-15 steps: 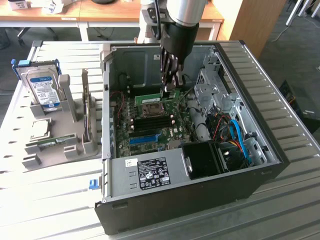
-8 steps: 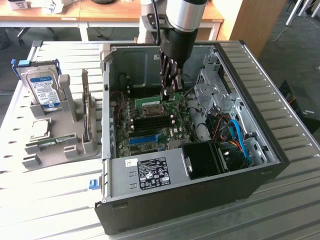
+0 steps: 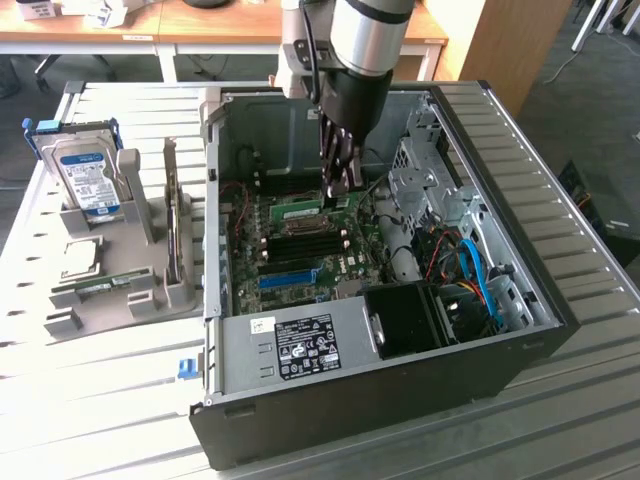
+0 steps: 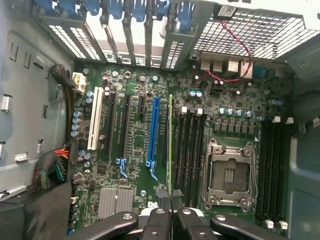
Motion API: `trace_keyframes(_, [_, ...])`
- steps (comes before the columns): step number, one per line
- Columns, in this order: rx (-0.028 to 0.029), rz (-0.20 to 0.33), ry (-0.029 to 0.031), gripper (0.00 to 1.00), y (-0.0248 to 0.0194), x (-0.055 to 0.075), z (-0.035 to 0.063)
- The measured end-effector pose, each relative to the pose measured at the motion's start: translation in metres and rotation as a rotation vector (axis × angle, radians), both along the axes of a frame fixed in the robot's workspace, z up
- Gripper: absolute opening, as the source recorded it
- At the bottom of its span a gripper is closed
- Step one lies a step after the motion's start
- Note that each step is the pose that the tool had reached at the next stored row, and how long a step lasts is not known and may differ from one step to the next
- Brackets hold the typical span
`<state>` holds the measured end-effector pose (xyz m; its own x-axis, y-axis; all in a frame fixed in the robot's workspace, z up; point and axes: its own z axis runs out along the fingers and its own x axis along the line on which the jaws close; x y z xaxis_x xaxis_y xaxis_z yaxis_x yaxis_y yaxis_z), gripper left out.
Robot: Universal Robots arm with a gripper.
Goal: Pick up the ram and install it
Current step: 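Pick up the ram and move it above insertion slot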
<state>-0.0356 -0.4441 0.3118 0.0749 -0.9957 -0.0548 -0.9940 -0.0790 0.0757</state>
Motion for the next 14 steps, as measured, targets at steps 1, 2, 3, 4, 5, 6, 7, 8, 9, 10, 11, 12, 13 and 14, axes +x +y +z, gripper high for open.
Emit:
trace_keyframes(1, [0.0001, 0.0, 0.0, 0.12, 0.0, 0.0, -0.0015])
trace_keyframes(2, [0.0002, 0.0, 0.0, 0.12, 0.0, 0.0, -0.0028])
trace_keyframes(3, [0.0001, 0.0, 0.0, 0.12, 0.0, 0.0, -0.0033])
trace_keyframes(4, [0.0, 0.0, 0.0, 0.12, 0.0, 0.0, -0.0033])
trace_keyframes(5, [0.0, 0.0, 0.0, 0.12, 0.0, 0.0, -0.0033])
trace_keyframes(6, [0.0, 0.0, 0.0001, 0.12, 0.0, 0.0, -0.0033])
trace_keyframes(7, [0.0001, -0.001, 0.0, 0.12, 0.001, 0.0, -0.0034])
trace_keyframes(8, [0.0, -0.001, 0.0, 0.12, 0.0029, 0.0, -0.0034])
trace_keyframes(9, [-0.0002, -0.002, 0.0, 0.12, 0.005, 0.0, -0.0034])
trace_keyframes(10, [-0.0003, -0.002, 0.0, 0.12, 0.0072, 0.0, -0.0034])
trace_keyframes(11, [-0.0002, -0.002, 0.0, 0.12, 0.0089, 0.0, -0.0034])
trace_keyframes(12, [-0.0004, -0.002, 0.0, 0.12, 0.0104, 0.0, -0.0034])
trace_keyframes(13, [-0.0003, -0.002, 0.0, 0.12, 0.0123, 0.0, -0.0034])
trace_keyframes(14, [-0.0005, -0.003, 0.0, 0.12, 0.014, 0.0, -0.0034])
